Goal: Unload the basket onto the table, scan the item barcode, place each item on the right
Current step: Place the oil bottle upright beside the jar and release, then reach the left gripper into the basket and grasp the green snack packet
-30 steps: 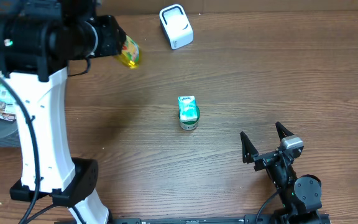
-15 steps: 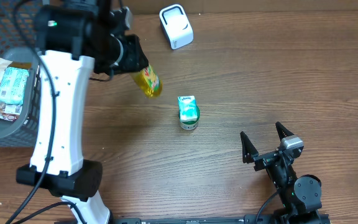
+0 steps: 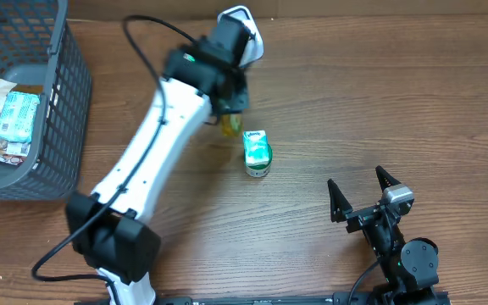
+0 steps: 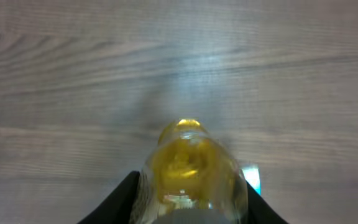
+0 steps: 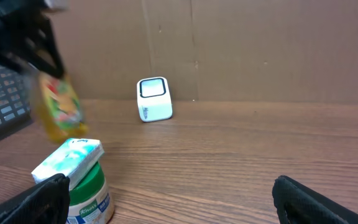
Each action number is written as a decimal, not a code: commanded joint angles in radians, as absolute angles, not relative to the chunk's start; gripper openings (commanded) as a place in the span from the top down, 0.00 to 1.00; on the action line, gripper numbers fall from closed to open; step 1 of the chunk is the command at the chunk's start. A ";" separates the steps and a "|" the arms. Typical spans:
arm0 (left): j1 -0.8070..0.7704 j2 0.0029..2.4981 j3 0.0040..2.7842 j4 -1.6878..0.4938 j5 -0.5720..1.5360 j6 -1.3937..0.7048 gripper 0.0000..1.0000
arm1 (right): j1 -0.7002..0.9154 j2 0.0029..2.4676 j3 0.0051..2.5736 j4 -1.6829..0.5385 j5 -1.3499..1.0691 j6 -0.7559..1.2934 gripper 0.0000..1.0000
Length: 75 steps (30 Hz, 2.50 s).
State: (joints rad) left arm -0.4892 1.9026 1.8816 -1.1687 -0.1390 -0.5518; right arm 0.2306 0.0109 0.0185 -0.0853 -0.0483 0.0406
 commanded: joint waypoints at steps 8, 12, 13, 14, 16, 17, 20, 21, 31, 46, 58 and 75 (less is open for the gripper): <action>-0.537 1.892 1.639 -0.892 -0.369 -0.695 0.87 | 0.235 0.003 0.008 -0.081 -0.053 0.036 0.00; -0.537 1.892 1.581 -0.828 -0.353 -0.693 0.85 | 0.235 0.003 0.008 -0.081 -0.053 0.036 0.00; -0.537 1.892 1.569 -0.809 -0.337 -0.678 0.84 | 0.235 0.003 0.008 -0.081 -0.053 0.036 0.00; -0.537 1.892 1.557 -0.788 -0.317 -0.655 0.82 | 0.235 0.003 0.008 -0.081 -0.053 0.036 0.00; -0.537 1.892 1.541 -0.759 -0.295 -0.621 0.78 | 0.235 0.003 0.008 -0.081 -0.053 0.036 0.00; -0.537 1.892 1.534 -0.752 -0.295 -0.616 0.74 | 0.235 0.003 0.008 -0.081 -0.053 0.036 0.00; -0.536 1.892 1.527 -0.751 -0.295 -0.616 0.63 | 0.235 0.003 0.008 -0.081 -0.053 0.036 0.00; -0.537 1.892 1.526 -0.754 -0.295 -0.615 0.56 | 0.235 0.003 0.008 -0.081 -0.053 0.036 0.00; -0.536 1.889 1.531 -0.759 -0.295 -0.604 0.07 | 0.235 0.003 0.008 -0.081 -0.053 0.036 0.00; -0.464 1.756 2.050 -1.129 -0.462 -0.273 0.01 | 0.235 0.003 0.008 -0.081 -0.053 0.036 0.00; -0.130 1.654 2.094 -1.071 -0.585 0.072 0.00 | 0.235 0.003 0.008 -0.081 -0.053 0.036 0.00; 0.452 1.814 2.088 -1.037 -0.320 0.139 0.00 | 0.235 0.003 0.008 -0.081 -0.053 0.036 0.00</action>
